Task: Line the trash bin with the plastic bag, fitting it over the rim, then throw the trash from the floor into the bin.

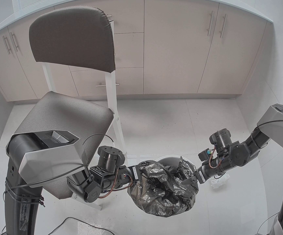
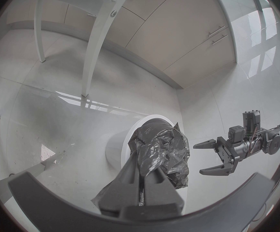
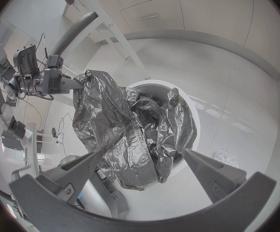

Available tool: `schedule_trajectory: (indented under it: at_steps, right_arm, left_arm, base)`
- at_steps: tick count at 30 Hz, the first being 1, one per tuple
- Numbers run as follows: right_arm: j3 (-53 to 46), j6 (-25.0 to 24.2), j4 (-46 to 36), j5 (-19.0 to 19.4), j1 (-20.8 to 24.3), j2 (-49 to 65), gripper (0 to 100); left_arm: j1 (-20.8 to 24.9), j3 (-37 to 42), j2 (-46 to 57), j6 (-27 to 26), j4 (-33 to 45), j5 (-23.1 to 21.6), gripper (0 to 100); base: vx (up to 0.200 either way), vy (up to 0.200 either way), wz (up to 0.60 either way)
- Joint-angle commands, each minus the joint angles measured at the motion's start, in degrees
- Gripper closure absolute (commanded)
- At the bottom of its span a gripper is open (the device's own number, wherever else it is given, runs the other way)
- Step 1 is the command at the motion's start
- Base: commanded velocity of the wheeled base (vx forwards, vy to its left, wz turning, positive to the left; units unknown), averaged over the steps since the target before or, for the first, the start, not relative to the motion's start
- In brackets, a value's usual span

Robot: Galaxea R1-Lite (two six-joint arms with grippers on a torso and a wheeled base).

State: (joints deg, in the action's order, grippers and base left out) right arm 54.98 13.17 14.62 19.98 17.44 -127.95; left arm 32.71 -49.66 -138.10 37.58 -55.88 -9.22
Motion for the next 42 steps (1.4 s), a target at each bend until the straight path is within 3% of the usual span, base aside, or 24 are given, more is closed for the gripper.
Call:
schedule_trajectory:
  at_steps: [1,13,25,42]
  right_arm:
    - [-0.58,-0.07,-0.2,0.23,-0.04,0.77,0]
    - [-1.1,-0.16,0.32,1.64,4.18,-2.57,0]
    - [2.59,0.11,-0.03,1.38,4.97,-5.99,0]
    - [7.86,0.11,-0.55,-1.87,6.99,-10.65,0]
  left_arm:
    - [-0.01,0.01,-0.07,0.03,-0.02,-0.01,100]
    - [-0.01,0.01,-0.07,0.03,-0.02,-0.01,100]
    - [-0.01,0.01,-0.07,0.03,-0.02,-0.01,100]
    - [-0.01,0.01,-0.07,0.03,-0.02,-0.01,100]
  base:
    - [0.0,0.0,0.0]
    - [0.0,0.0,0.0]
    - [0.0,0.0,0.0]
    - [0.0,0.0,0.0]
